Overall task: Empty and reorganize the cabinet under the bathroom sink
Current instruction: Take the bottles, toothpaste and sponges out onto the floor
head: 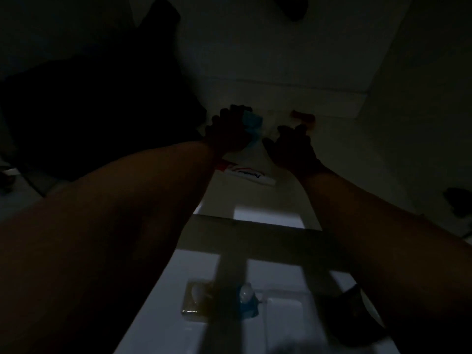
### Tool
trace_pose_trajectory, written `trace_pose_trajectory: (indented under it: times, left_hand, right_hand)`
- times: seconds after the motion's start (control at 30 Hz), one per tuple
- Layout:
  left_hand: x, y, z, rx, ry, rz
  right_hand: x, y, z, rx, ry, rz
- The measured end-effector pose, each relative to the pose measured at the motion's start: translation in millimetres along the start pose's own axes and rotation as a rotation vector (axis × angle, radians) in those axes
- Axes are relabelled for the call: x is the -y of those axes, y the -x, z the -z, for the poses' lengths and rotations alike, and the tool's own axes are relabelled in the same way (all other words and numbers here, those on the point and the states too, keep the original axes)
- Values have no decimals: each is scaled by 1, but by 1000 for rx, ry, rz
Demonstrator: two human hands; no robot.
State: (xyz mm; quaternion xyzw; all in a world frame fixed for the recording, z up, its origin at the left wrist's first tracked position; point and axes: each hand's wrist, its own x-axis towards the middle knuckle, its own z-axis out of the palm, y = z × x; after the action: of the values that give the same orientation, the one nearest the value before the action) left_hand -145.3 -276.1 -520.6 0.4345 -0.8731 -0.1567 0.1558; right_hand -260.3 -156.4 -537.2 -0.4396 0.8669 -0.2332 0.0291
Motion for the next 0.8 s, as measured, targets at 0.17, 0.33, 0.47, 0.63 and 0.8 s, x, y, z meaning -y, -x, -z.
trace_pose_trajectory:
  times: [0.17, 0.33, 0.47, 0.63, 0.8]
  left_hand:
    - [4, -19, -18, 30, 130, -8]
    - [1, -26, -29, -29, 195, 28]
    - [-6, -10, -24, -125, 287, 42]
    - [6, 5, -15, -266, 262, 1]
    - [1, 30, 11, -323, 381, 32]
  right_hand:
    - [4, -15, -10, -99, -24, -28]
    - [10, -16, -7, -103, -60, -107]
    - [7, -18, -1, -61, -177, -125]
    - [-3, -10, 9, -189, -329, -50]
    - [0, 1, 38, -128, -319, -54]
